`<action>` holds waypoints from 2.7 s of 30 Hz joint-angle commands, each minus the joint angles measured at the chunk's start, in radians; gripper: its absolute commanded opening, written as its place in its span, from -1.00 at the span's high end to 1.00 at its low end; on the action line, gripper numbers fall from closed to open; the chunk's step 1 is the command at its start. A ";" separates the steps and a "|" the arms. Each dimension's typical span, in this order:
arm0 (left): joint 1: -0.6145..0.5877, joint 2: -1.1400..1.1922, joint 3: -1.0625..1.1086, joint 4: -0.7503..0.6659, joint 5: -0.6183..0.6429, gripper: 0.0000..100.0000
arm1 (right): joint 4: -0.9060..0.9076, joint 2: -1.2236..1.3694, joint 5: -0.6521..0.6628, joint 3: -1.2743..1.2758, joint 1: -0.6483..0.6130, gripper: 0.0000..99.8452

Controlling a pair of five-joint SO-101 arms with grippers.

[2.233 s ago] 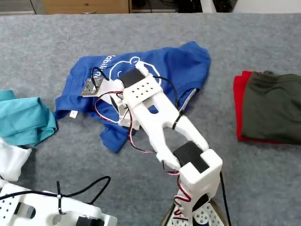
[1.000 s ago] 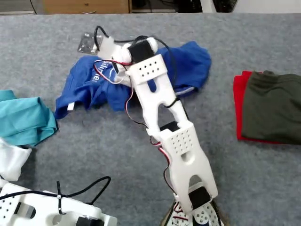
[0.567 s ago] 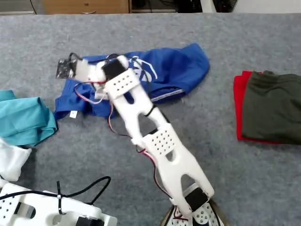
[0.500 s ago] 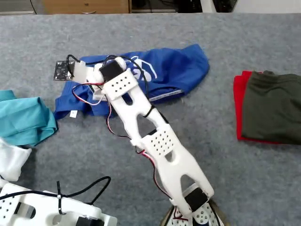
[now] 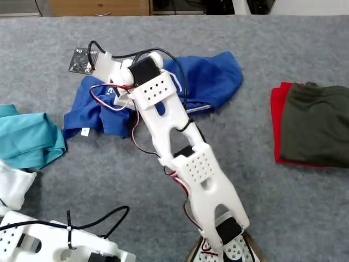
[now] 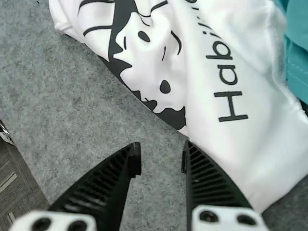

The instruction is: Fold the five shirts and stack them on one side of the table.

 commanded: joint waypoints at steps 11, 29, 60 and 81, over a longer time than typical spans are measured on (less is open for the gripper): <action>0.026 -0.012 0.002 -0.012 0.006 0.70 | -0.011 -0.357 -0.292 0.625 -0.104 0.63; 0.014 -0.015 0.023 -0.014 0.005 0.70 | -0.074 0.131 -0.422 0.257 -0.133 0.45; 0.221 -0.007 -0.318 0.321 0.028 0.70 | 0.020 -0.819 -0.086 0.960 0.252 1.00; 1.049 -0.004 -0.299 0.420 -0.130 0.69 | -0.002 -1.204 0.098 1.446 0.630 1.00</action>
